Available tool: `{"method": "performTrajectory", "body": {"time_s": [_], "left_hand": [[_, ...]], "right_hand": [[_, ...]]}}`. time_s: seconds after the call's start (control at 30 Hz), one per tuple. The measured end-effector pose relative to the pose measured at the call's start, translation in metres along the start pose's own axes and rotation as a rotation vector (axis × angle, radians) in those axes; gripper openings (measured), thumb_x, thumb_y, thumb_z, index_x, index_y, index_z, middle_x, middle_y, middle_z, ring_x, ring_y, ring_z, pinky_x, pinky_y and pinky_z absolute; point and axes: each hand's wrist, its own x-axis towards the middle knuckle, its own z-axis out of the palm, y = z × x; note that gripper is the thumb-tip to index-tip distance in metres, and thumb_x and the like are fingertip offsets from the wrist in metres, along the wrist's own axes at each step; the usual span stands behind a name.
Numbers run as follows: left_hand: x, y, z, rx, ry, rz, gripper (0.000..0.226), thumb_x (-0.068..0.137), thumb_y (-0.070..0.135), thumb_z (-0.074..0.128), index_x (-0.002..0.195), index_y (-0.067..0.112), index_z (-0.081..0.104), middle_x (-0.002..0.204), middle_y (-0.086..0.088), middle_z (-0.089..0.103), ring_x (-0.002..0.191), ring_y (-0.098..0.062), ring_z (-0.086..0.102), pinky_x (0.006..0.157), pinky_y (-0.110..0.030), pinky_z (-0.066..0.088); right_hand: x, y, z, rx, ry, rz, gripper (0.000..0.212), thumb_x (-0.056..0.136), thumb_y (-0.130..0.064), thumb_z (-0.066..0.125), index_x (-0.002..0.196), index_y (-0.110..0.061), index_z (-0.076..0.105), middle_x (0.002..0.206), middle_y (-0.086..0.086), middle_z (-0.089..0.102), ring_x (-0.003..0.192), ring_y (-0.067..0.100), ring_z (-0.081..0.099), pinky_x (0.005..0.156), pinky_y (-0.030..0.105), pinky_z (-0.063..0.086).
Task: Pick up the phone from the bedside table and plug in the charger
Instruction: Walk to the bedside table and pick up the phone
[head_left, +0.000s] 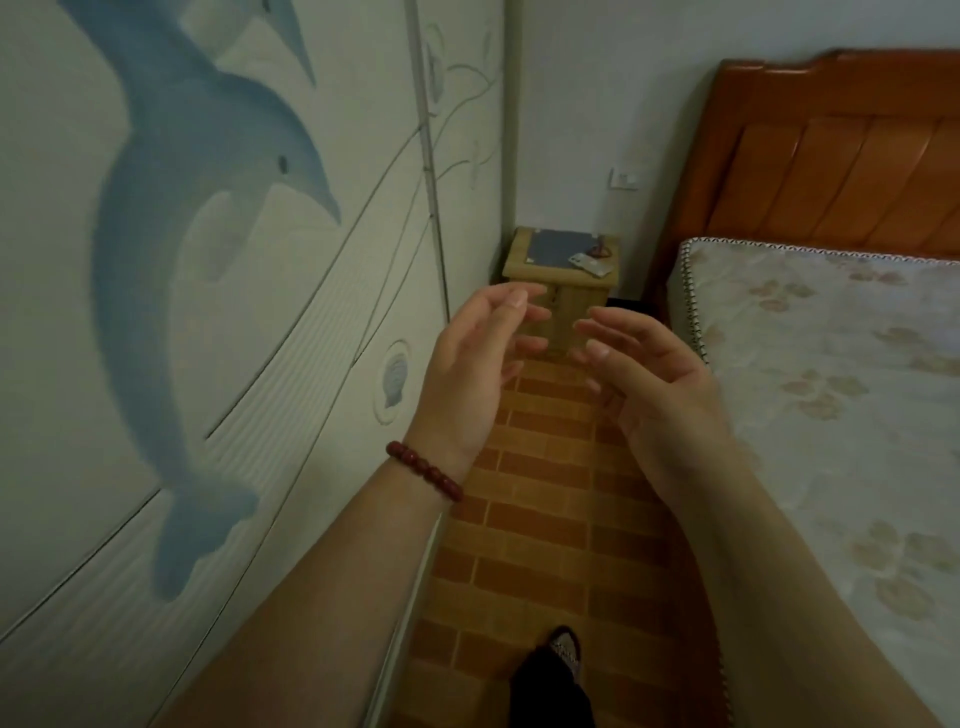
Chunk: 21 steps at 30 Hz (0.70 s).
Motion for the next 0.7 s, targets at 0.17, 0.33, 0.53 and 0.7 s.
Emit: {"method": "performTrajectory", "body": {"time_s": [0.17, 0.33, 0.53, 0.7], "left_hand": [[0.123, -0.021, 0.045, -0.071, -0.044, -0.043, 0.022, 0.091, 0.038, 0.041, 0.093, 0.035, 0.063, 0.09, 0.014, 0.067, 0.086, -0.007, 0.064, 0.09, -0.036, 0.047], [0.226, -0.044, 0.078, -0.11, -0.064, -0.064, 0.021, 0.088, 0.04, 0.044, 0.089, 0.038, 0.065, 0.087, 0.017, 0.069, 0.088, -0.01, 0.065, 0.089, -0.037, 0.045], [0.333, -0.073, 0.102, -0.122, -0.099, -0.077, 0.023, 0.082, 0.045, 0.045, 0.081, 0.046, 0.068, 0.085, 0.02, 0.069, 0.087, -0.009, 0.064, 0.087, -0.034, 0.044], [0.443, -0.105, 0.122, -0.15, -0.134, -0.07, 0.022, 0.084, 0.042, 0.045, 0.085, 0.04, 0.066, 0.086, 0.017, 0.068, 0.082, -0.004, 0.065, 0.085, -0.03, 0.046]], "right_hand": [[0.12, 0.011, -0.047, 0.009, 0.045, 0.004, 0.023, 0.073, -0.03, 0.071, 0.094, -0.039, 0.073, 0.103, -0.012, 0.074, 0.1, 0.011, 0.068, 0.079, 0.028, 0.05], [0.22, 0.015, -0.091, 0.011, 0.101, -0.019, 0.023, 0.08, -0.017, 0.069, 0.089, -0.038, 0.073, 0.098, -0.012, 0.075, 0.094, 0.009, 0.068, 0.073, 0.021, 0.052], [0.322, 0.035, -0.126, 0.032, 0.124, -0.021, 0.027, 0.083, -0.009, 0.066, 0.086, -0.035, 0.074, 0.091, -0.013, 0.075, 0.092, 0.01, 0.067, 0.07, 0.016, 0.052], [0.425, 0.058, -0.149, -0.001, 0.133, -0.039, 0.024, 0.082, -0.014, 0.067, 0.088, -0.037, 0.074, 0.095, -0.015, 0.074, 0.096, 0.011, 0.066, 0.072, 0.018, 0.051]]}}
